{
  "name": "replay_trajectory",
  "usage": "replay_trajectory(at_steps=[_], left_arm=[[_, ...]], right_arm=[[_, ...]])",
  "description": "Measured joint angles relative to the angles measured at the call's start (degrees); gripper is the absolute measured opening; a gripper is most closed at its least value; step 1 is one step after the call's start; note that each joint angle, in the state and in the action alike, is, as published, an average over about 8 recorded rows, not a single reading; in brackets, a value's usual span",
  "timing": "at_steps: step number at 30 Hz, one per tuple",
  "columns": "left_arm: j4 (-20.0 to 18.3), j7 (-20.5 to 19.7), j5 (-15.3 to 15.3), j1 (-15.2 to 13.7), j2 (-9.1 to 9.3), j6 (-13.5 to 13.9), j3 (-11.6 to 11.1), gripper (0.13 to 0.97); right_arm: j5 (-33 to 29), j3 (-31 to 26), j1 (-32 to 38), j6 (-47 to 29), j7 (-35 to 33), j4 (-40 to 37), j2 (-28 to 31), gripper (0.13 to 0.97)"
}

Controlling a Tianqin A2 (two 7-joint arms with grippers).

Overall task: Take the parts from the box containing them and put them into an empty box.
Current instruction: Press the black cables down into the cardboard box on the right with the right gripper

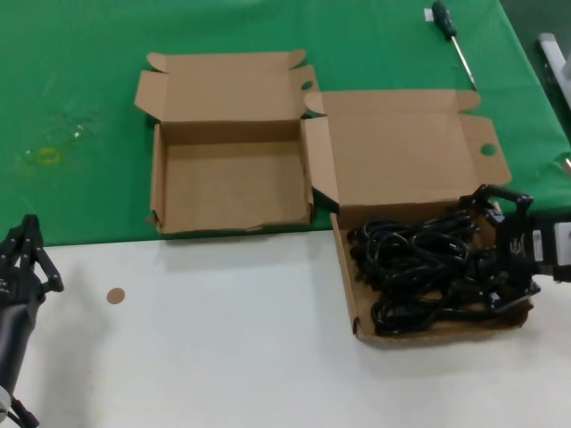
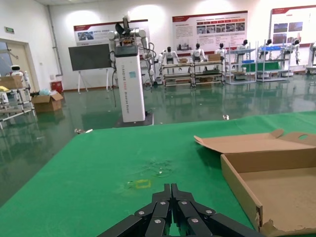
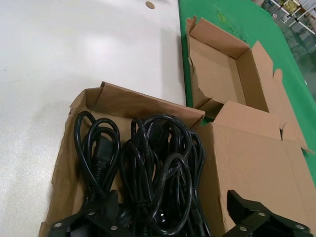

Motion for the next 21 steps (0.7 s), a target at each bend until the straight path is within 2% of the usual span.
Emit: replay_trajectory(at_steps=[4,8,21], left_arm=[[0.0,0.0,0.0,0.0,0.0,0.0,0.0,0.152],[0.0,0.0,0.0,0.0,0.0,0.0,0.0,0.152],[0.0,0.0,0.0,0.0,0.0,0.0,0.0,0.152]], right_arm=[[-0.3,-0.1,0.1,0.2,0.5,0.0,-0.4,0.767],[-0.4,-0.2,0.2,0.2,0.9,-0.1,-0.6,0.767],[-1.2,-0.6,0.0,0.5,1.5,-0.6,-1.0,0.459]])
